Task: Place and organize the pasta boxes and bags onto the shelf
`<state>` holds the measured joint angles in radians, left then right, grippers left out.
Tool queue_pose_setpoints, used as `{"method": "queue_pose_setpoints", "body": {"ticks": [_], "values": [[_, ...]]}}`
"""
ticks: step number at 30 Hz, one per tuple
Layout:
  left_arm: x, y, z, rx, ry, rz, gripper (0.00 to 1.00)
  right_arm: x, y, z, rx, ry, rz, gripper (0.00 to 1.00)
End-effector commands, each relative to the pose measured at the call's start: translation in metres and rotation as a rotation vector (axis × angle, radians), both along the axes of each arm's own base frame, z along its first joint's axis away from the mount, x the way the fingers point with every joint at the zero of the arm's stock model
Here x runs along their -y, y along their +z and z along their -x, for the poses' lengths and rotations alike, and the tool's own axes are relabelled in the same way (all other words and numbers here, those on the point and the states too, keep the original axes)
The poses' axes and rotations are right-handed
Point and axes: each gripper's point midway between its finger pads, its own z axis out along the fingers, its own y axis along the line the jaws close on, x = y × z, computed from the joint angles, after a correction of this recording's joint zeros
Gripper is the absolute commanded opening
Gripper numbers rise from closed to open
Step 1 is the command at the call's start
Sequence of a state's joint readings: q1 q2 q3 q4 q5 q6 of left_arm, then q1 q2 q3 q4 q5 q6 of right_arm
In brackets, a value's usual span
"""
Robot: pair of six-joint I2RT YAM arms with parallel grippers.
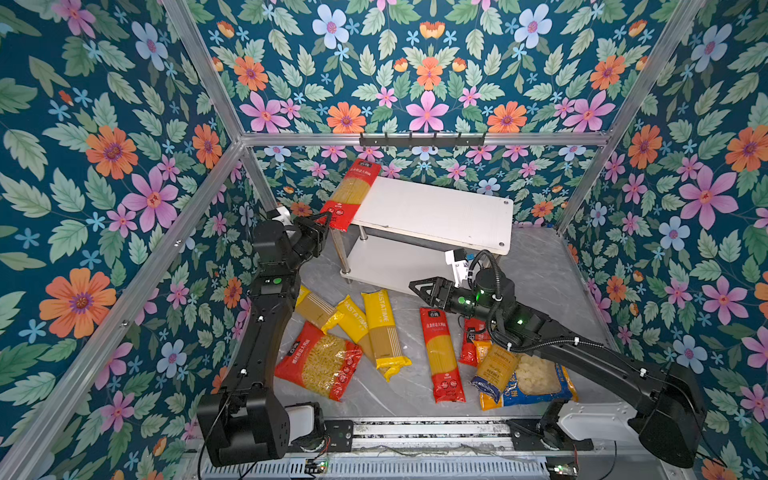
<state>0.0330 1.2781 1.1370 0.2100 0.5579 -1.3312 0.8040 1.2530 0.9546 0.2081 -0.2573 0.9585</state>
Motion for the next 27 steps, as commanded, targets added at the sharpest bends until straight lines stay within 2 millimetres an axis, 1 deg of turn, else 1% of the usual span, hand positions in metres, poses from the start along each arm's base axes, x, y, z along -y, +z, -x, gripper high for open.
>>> {"method": "queue_pose_setpoints", "body": {"ticks": [1,3,5,8,11,13,14,16,18,21,24,27], "values": [[0.001,0.012,-0.002,0.058,-0.013,-0.015,0.15,0.002,0.007,-0.002,0.024,-0.014,-0.013,0.71],[0.001,0.011,0.0,0.057,-0.011,-0.012,0.13,0.002,0.007,-0.002,0.026,-0.015,-0.011,0.7],[-0.005,0.008,0.001,0.048,0.004,-0.005,0.11,0.002,0.008,-0.002,0.026,-0.016,-0.014,0.7],[-0.012,0.009,0.003,0.051,0.018,-0.003,0.11,0.001,0.008,-0.002,0.025,-0.014,-0.012,0.7],[-0.012,0.008,0.004,0.051,0.014,0.003,0.1,-0.001,0.007,-0.002,0.023,-0.009,-0.01,0.7],[-0.013,0.006,0.005,0.046,0.012,0.007,0.11,-0.001,0.006,-0.002,0.022,-0.009,-0.009,0.7],[-0.013,0.006,0.005,0.051,0.009,0.009,0.15,-0.002,0.006,-0.002,0.022,-0.008,-0.009,0.7],[-0.011,0.009,0.006,0.063,-0.004,0.014,0.33,-0.002,0.005,-0.002,0.02,-0.008,-0.006,0.7],[-0.011,0.01,0.008,0.064,-0.003,0.011,0.43,-0.001,0.002,-0.002,0.015,-0.014,0.004,0.7],[-0.011,0.012,0.017,0.072,-0.004,-0.009,0.56,0.004,-0.011,-0.003,-0.002,-0.034,0.038,0.7],[-0.009,0.005,0.031,0.072,-0.006,-0.064,0.68,0.011,-0.035,-0.001,-0.04,-0.053,0.089,0.7],[-0.009,-0.011,0.053,0.059,-0.001,-0.133,0.72,0.023,-0.071,0.005,-0.096,-0.08,0.162,0.66]]}}
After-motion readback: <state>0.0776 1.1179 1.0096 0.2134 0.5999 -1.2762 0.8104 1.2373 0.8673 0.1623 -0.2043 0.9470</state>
